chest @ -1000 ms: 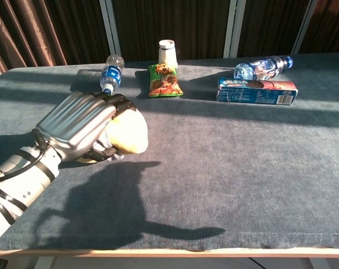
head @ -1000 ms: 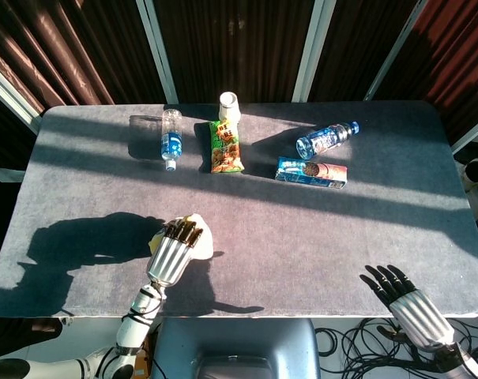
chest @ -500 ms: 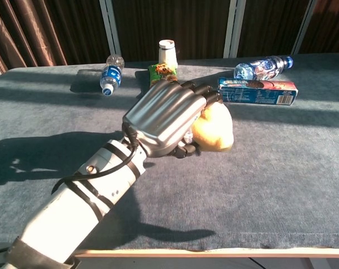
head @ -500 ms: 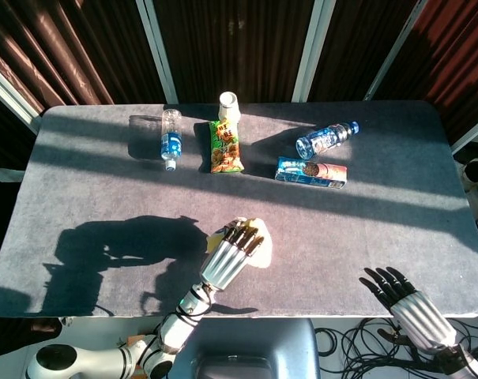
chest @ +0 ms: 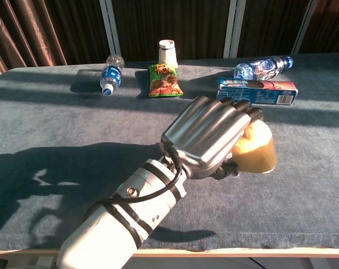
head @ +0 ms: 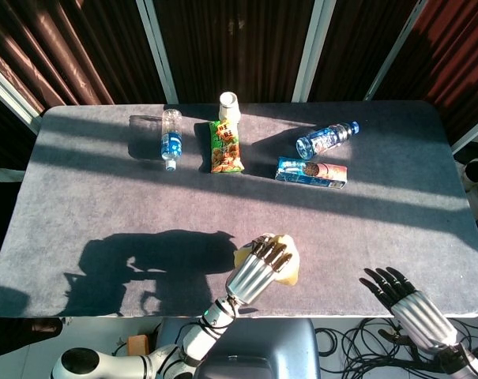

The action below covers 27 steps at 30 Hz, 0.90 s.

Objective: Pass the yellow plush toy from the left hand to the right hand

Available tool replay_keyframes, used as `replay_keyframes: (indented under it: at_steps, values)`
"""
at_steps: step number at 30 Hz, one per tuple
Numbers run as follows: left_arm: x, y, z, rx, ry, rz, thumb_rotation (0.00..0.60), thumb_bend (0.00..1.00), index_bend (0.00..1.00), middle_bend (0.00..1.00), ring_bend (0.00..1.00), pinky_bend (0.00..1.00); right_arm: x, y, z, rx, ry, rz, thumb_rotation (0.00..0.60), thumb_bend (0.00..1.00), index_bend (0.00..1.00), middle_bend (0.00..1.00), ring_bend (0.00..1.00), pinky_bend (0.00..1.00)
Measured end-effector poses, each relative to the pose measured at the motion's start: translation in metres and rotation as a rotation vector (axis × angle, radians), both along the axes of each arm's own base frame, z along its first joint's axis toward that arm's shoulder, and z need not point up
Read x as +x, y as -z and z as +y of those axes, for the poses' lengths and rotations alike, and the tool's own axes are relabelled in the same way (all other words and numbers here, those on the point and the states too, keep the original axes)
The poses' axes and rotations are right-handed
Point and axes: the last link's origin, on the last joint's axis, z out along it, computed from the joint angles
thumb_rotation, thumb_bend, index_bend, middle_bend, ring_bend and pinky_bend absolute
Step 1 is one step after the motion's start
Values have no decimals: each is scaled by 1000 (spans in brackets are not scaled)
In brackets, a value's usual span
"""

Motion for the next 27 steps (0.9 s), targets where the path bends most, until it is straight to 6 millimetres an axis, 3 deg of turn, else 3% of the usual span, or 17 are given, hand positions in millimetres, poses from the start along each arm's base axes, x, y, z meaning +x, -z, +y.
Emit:
replay_keyframes:
  at_steps: [1,3,5,9,18,27]
  values:
    - [-1,2,-2,-12,-10,3,600,321,20,170,326,561,0,0,0,-2,0,-1,600,83,0,0,0,70]
    - [-2,5,-4,-28,-17,12,600,315,0,32,192,450,0,0,0,-4,-1,0,600,83,0,0,0,69]
    - [-3,7,-7,-26,-18,23,600,316,0,0,98,391,0,1,0,-2,0,3,600,83,0,0,0,70]
    - [-5,9,-8,9,-12,54,600,305,0,0,13,326,0,1,0,0,0,7,600,83,0,0,0,69]
    - [-7,3,4,54,-31,75,600,280,0,0,0,239,0,2,0,1,-3,13,600,83,0,0,0,69]
    - [-27,-17,11,70,-74,116,600,268,0,0,0,230,0,6,0,2,-2,38,600,82,0,0,0,69]
